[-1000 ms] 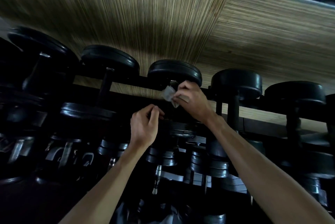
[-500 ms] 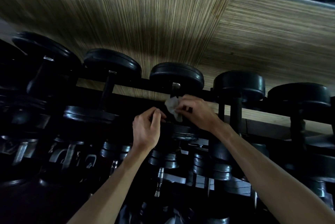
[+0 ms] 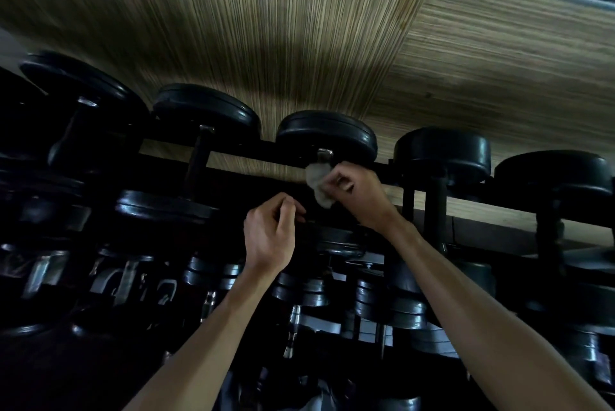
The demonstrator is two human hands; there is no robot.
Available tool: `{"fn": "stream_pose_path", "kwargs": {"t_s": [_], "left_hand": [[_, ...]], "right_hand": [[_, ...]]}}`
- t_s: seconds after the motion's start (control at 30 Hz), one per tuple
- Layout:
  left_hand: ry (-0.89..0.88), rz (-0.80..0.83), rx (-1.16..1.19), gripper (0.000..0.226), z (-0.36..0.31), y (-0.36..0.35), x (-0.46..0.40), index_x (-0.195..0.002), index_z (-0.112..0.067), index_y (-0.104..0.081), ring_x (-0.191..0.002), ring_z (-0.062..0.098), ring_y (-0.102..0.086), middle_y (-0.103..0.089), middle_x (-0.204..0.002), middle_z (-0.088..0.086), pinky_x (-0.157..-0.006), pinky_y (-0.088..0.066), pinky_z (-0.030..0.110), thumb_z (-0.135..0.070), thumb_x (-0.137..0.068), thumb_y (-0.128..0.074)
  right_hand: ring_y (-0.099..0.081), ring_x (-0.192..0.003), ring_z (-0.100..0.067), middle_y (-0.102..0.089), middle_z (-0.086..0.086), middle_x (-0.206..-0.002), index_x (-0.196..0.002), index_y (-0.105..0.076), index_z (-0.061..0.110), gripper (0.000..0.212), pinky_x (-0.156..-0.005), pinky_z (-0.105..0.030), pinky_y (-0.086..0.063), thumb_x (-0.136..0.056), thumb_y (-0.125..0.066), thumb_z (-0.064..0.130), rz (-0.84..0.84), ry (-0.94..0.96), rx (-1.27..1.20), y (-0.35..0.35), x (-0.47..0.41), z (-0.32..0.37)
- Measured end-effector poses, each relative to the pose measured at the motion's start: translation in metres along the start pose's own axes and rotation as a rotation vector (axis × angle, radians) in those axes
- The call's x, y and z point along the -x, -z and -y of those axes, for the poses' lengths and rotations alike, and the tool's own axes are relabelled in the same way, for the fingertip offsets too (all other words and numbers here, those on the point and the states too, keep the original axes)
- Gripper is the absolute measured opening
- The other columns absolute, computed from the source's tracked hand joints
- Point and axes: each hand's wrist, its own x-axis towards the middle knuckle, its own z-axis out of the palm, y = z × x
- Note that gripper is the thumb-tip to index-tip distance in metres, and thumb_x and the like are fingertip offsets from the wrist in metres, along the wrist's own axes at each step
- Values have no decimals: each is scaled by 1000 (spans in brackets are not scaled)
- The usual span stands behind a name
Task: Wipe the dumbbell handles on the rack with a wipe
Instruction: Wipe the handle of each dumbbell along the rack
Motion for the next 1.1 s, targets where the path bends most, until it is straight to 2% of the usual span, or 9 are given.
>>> {"fn": "stream_pose_path", "kwargs": {"t_s": [0.1,0.27,0.43,0.53,0.63,0.77,0.9,1.0,1.1], "left_hand": [[2,14,5,34,0,1,0,-73,-18,-68,-49,18,-56,-68,-64,-4,-44,-40,34,-21,-94,-42],[2,21,7,34,-2,3,1,-73,-19,-69,-50,15,-58,-68,-64,-5,-46,-42,31,-21,-94,-42],[91,128,-42,27,-7,8,-4,-81,-20,-71,-41,5,-46,-71,-71,-6,-40,-29,17,-18,-98,-50],[141,177,-15,15,-15,15,-12,-92,-20,-72,-52,3,-57,-73,-82,-7,-46,-40,14,-21,-97,-57],[-42,125,-25,10,-27,17,-24,-102,-16,-70,-83,4,-65,-69,-93,-7,-71,-51,11,-18,-95,-64],[-352,184,-239,22,-34,6,-34,-113,-16,-71,-94,7,-59,-56,-109,-1,-82,-50,15,-13,-91,-69],[-362,235,-281,24,-35,3,-33,-113,-15,-71,-102,11,-59,-59,-109,-2,-90,-51,25,-27,-93,-66],[-323,291,-279,30,-38,5,-34,-112,-14,-72,-105,6,-57,-64,-110,-5,-90,-43,11,-35,-92,-67],[-295,345,-252,38,-44,8,-38,-116,-12,-70,-101,3,-60,-66,-109,-6,-87,-46,11,-36,-87,-72]], "right_hand": [[-61,-78,-1,-67,4,-86,-85,-71,12,5,-70,-11,-43,-90,-73,14,-125,5,25,-3,-8,2],[-65,-77,-11,-67,9,-84,-83,-70,17,9,-70,-29,-52,-85,-77,12,219,-25,-20,4,19,2],[-65,-83,-9,-70,2,-91,-93,-72,14,9,-72,-25,-51,-92,-71,23,-90,-63,67,3,1,3],[-64,-85,0,-71,3,-94,-93,-72,13,9,-73,-11,-45,-92,-71,22,-84,-76,66,2,6,9],[-65,-83,-3,-71,4,-91,-92,-70,17,4,-75,-14,-46,-90,-72,15,-94,-117,-27,-1,19,14],[-68,-76,-13,-71,3,-83,-97,-68,22,9,-71,-34,-56,-94,-69,13,-104,-166,-258,-1,34,25],[-68,-79,-17,-73,2,-86,-100,-69,20,12,-72,-36,-54,-93,-69,10,-196,-130,-380,6,42,40],[-70,-88,-31,-73,-12,-97,-112,-66,7,21,-79,-42,-58,-91,-71,6,-192,-131,-491,11,46,45],[-71,-90,-23,-72,-10,-103,-118,-64,7,34,-81,-34,-59,-86,-75,7,-162,-149,-588,14,48,52]]}}
